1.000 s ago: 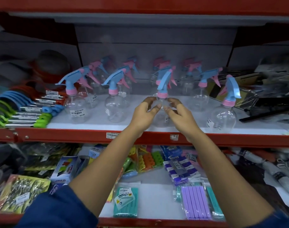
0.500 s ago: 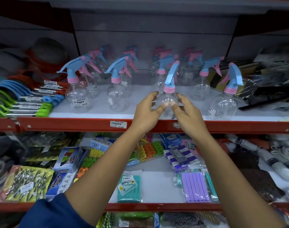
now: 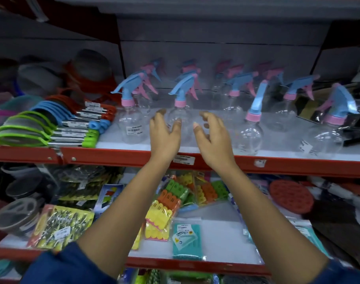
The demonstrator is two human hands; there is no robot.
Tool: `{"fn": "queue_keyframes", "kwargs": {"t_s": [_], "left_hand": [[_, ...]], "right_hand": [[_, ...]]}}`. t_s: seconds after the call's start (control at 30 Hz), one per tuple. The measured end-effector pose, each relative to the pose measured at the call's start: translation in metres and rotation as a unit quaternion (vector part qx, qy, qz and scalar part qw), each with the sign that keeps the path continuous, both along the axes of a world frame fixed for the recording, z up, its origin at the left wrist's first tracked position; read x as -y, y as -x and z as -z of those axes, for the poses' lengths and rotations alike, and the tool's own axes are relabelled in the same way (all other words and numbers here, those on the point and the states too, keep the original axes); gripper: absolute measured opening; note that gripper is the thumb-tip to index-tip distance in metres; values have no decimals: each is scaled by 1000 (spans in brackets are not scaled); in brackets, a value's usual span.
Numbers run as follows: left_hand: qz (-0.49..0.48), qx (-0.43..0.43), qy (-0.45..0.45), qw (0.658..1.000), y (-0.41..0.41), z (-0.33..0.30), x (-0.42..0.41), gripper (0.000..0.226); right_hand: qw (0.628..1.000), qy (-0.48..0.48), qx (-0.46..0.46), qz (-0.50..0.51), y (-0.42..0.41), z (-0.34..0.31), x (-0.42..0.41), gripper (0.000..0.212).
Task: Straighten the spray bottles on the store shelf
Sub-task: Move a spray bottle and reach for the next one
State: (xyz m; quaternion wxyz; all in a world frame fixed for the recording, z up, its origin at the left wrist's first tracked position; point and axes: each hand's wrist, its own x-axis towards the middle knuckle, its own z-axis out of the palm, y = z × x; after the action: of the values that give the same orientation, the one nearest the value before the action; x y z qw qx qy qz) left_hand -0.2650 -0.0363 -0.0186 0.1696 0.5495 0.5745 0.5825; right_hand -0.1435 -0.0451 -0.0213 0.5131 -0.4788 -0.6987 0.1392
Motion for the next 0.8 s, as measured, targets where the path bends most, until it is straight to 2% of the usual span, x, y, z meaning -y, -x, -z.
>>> {"fn": "queue_keyframes", "kwargs": {"t_s": [0.1,0.23,0.37,0.7,0.8], "left_hand": [[40,-31,67,996,18,-7,-20,57],[102,-36,103,989,32,-11,-30,52],[121,-43,87,988,40,-10,-22,50],[142,-66,50,986,50,-9,26,55],[114,-46,20,992,58,-5,38,54]], "right_hand": [[992,123,0,-20,20,-11,-23,48],[985,171,-8,-24,32,-15,-34,49],[986,164,-28,-23,32,-15,-22,47],[993,121,-2,6,26,-5,20,46],[997,26,0,79,34,-3,28,45]]}}
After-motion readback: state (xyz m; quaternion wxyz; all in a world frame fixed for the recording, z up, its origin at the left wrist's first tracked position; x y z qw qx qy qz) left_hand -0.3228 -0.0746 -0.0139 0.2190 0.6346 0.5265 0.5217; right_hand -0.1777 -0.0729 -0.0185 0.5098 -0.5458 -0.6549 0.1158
